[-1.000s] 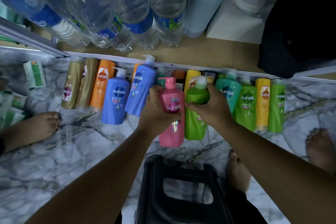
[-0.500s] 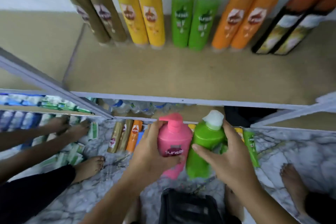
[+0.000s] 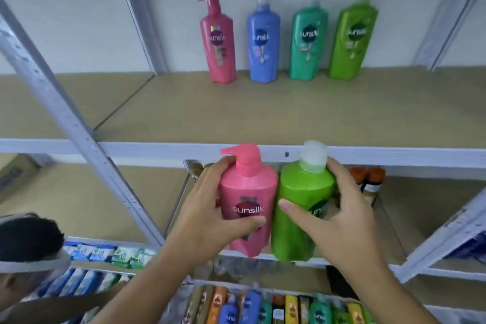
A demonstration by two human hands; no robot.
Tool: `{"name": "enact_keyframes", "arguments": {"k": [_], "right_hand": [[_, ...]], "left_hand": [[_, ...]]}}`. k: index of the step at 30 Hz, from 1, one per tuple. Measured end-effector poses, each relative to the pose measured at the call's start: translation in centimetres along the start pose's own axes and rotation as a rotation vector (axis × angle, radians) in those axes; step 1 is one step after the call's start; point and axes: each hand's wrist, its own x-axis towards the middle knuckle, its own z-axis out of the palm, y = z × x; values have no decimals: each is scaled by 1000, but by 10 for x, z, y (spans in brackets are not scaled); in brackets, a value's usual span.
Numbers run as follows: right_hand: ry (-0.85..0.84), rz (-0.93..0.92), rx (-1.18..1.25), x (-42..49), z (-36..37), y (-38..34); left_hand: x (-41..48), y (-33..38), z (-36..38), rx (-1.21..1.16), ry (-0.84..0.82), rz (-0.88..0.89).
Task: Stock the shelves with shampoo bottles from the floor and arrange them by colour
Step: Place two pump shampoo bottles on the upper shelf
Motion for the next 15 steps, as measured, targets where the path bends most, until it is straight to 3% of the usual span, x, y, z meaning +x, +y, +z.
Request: {"name": "enact_keyframes", "arguments": {"k": [9,15], "right_hand": [[110,-186,27,77,-23,-112],[104,-203,-59,134,-6,-134]], "left_hand": [[66,105,-72,-25,134,140],[118,114,-90,-44,161,109]]}}
